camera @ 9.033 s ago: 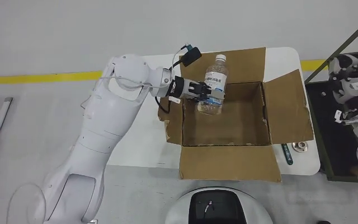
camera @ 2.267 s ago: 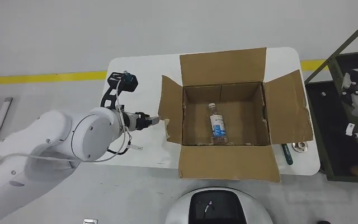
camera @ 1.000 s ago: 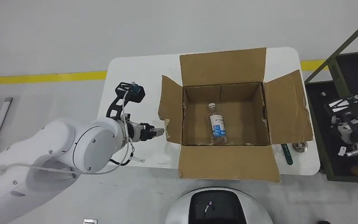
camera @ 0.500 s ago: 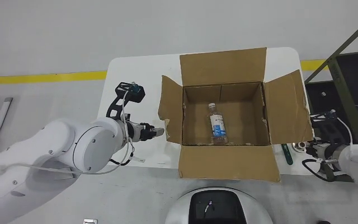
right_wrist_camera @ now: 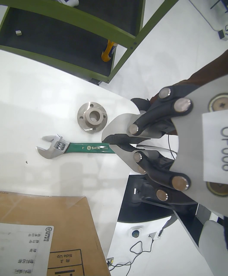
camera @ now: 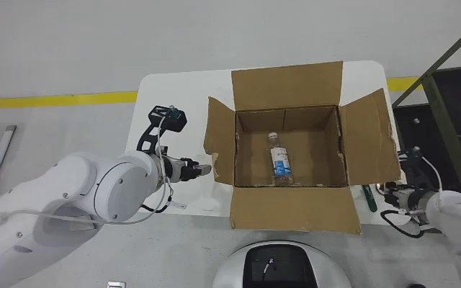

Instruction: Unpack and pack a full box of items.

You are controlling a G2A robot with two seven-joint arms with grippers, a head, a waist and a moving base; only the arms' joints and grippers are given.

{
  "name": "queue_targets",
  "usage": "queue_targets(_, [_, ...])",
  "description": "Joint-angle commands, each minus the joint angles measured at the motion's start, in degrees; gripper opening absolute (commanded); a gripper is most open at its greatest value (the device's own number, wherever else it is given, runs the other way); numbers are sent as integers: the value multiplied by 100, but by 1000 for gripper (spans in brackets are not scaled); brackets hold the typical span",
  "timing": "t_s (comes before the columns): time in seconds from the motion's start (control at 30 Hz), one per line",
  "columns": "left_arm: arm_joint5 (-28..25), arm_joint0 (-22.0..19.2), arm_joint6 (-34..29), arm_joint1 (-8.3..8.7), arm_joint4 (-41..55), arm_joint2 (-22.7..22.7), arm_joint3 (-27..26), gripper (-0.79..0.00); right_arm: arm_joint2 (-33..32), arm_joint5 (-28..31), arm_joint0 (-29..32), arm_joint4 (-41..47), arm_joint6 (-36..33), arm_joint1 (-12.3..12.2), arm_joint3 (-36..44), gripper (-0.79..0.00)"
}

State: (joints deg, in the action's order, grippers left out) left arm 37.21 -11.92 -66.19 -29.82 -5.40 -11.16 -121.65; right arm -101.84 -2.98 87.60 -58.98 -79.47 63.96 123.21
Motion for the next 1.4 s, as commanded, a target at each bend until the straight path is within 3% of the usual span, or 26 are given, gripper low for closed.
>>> queue_targets(0.0, [0,0,0,0,0,0,0,0,225,-187,-89,-218,-46,2,-80,-785])
queue_targets(0.07, [0,0,0,0,0,0,0,0,412,-287,-208,-549,-65,-5,-149,-757])
queue_targets(0.1, [0,0,0,0,0,0,0,0,501,-334,-266,-585,-63,-1,-190,-656])
queue_targets(0.17, [0,0,0,0,0,0,0,0,586,-398,-387,-618,-50,1,-312,-622])
queue_targets(0.63, [0,0,0,0,0,0,0,0,859,-397,-844,-652,80,-6,-978,-523])
queue_targets(0.77, [0,0,0,0,0,0,0,0,950,-375,-951,-570,59,-4,-1111,-449])
queue_targets(1.37, [0,0,0,0,0,0,0,0,1185,-370,-1057,-670,83,-16,-1398,-465])
